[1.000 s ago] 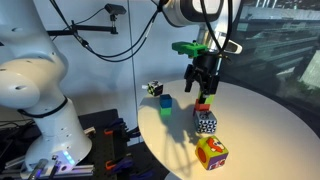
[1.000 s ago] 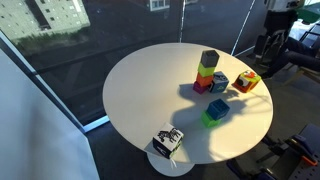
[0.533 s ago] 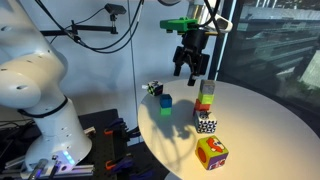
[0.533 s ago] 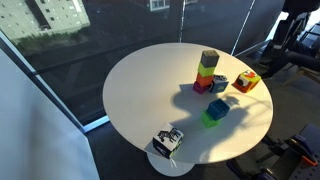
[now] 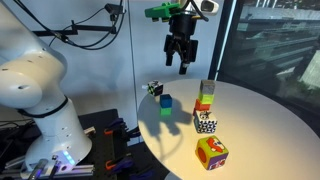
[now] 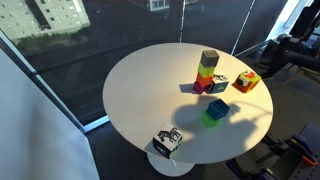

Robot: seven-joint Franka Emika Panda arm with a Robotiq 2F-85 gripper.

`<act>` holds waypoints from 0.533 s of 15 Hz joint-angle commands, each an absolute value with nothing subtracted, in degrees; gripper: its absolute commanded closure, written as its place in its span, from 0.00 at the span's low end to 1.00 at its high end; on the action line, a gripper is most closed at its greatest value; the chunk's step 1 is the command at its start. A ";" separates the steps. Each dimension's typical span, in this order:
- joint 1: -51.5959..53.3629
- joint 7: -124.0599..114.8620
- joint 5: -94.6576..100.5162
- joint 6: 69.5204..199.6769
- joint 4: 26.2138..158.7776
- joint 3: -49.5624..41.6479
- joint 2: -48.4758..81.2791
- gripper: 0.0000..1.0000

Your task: Pick up the block with the number four on it and put it on the table

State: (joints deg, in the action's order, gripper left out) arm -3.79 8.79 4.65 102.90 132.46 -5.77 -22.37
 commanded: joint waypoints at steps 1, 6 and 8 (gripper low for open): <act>-3.51 9.34 3.05 104.69 135.50 -6.16 -26.75 0.00; -3.72 8.76 3.77 103.97 134.86 -5.82 -25.74 0.00; -3.73 8.76 3.76 103.97 134.86 -5.82 -25.54 0.00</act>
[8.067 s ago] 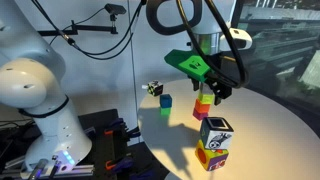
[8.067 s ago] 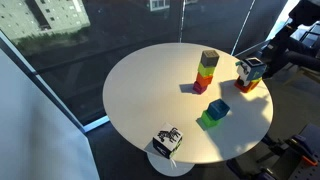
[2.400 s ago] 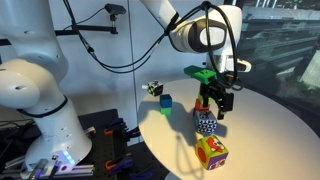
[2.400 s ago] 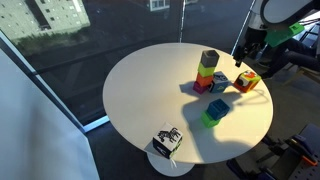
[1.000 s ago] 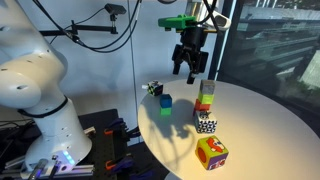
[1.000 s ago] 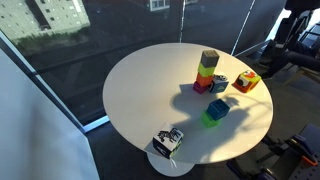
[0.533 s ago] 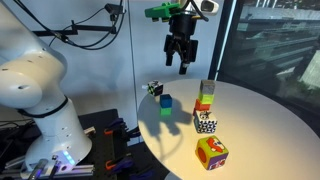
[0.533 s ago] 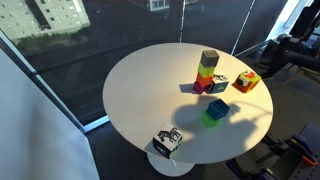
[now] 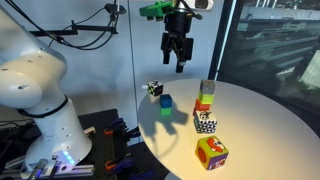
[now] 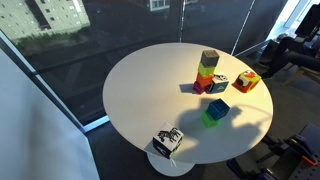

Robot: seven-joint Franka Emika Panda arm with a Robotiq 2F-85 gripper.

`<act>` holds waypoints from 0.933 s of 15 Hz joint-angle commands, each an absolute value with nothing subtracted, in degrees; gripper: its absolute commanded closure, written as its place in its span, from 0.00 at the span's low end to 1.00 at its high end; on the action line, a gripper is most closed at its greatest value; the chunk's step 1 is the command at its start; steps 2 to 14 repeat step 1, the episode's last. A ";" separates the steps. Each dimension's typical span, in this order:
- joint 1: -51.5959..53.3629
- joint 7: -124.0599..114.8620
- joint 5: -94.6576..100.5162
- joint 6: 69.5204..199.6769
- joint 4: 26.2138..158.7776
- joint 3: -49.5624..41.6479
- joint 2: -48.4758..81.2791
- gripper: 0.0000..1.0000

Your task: Pick up the block with the number four on it and put it on the table

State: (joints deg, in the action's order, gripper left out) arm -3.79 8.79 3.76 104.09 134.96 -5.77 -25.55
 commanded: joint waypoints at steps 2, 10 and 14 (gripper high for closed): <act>-3.73 8.76 3.76 103.97 134.86 -5.82 -25.43 0.00; -3.73 8.76 3.76 103.97 134.86 -5.82 -25.43 0.00; -3.73 8.76 3.76 103.97 134.86 -5.82 -25.43 0.00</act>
